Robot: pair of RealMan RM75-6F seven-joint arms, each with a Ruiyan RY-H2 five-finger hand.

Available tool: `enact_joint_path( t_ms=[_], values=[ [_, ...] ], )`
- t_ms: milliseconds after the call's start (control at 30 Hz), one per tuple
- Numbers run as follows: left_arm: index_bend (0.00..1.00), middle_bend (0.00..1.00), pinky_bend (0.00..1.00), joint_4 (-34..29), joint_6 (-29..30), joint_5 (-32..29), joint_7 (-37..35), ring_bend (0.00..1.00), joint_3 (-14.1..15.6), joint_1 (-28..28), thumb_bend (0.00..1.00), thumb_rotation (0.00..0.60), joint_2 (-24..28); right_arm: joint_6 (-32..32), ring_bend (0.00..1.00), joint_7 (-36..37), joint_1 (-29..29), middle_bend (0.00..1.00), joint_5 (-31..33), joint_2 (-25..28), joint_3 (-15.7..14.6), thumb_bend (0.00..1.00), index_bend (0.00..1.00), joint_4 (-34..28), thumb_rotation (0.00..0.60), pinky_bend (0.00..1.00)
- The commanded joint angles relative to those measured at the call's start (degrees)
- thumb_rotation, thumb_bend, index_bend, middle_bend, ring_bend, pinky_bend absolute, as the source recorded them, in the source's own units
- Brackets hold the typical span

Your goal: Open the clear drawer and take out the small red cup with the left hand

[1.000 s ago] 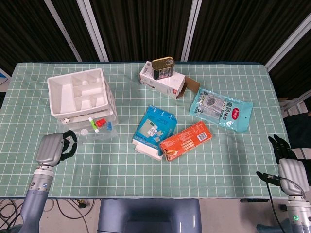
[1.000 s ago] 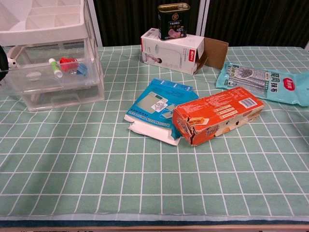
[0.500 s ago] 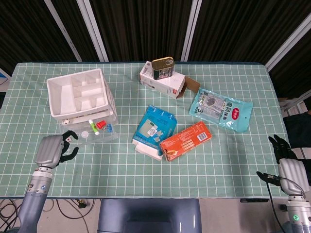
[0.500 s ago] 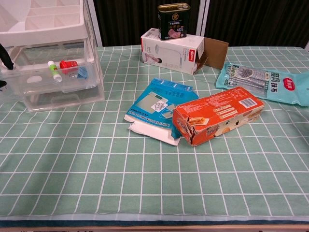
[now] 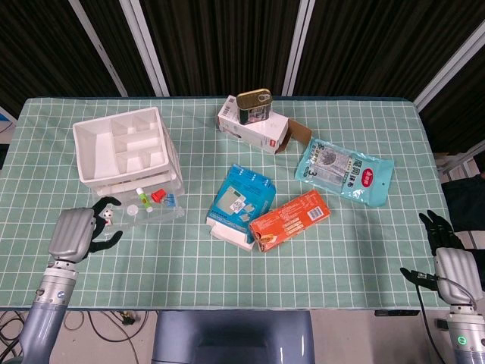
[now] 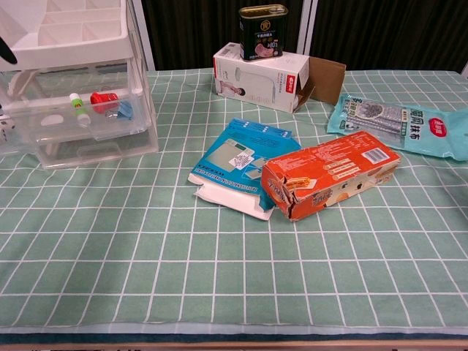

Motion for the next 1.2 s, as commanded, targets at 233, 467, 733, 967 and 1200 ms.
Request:
enact_joint_path(
  t_ms=[233,467,733,967,1200],
  values=[
    [0.34,1.00,1.00,-3.3,-8.8,-8.9,7.8,1.00,-6.5,-8.7,0.27,0.600,8.7,-0.1,0.00,0.1,0.0,0.00,0.2,0.0,0.0,0.10,0.00,-0.1,0.600,0.22],
    [0.40,1.00,1.00,-0.1,-15.5,-19.9,12.2,1.00,-7.0,-15.2,0.29,0.600,8.4,-0.2,0.00,0.4,0.0,0.00,0.3,0.1,0.1,0.10,0.00,-0.2,0.600,0.22],
    [0.41,1.00,1.00,3.6,-16.1,-25.9,16.2,1.00,-5.5,-19.4,0.30,0.600,4.7,-0.5,0.00,0.8,0.0,0.00,0.6,0.3,0.1,0.10,0.00,-0.3,0.600,0.22],
    [0.41,1.00,1.00,5.9,-17.4,-29.8,18.3,1.00,-4.4,-22.3,0.30,0.600,3.3,-0.7,0.00,1.1,0.1,0.00,0.7,0.4,0.1,0.10,0.00,-0.4,0.600,0.22],
    [0.41,1.00,1.00,7.5,-17.5,-32.8,19.1,1.00,-3.8,-24.4,0.30,0.600,1.8,-0.9,0.00,1.4,0.1,0.00,0.8,0.5,0.1,0.10,0.00,-0.4,0.600,0.22]
  ],
)
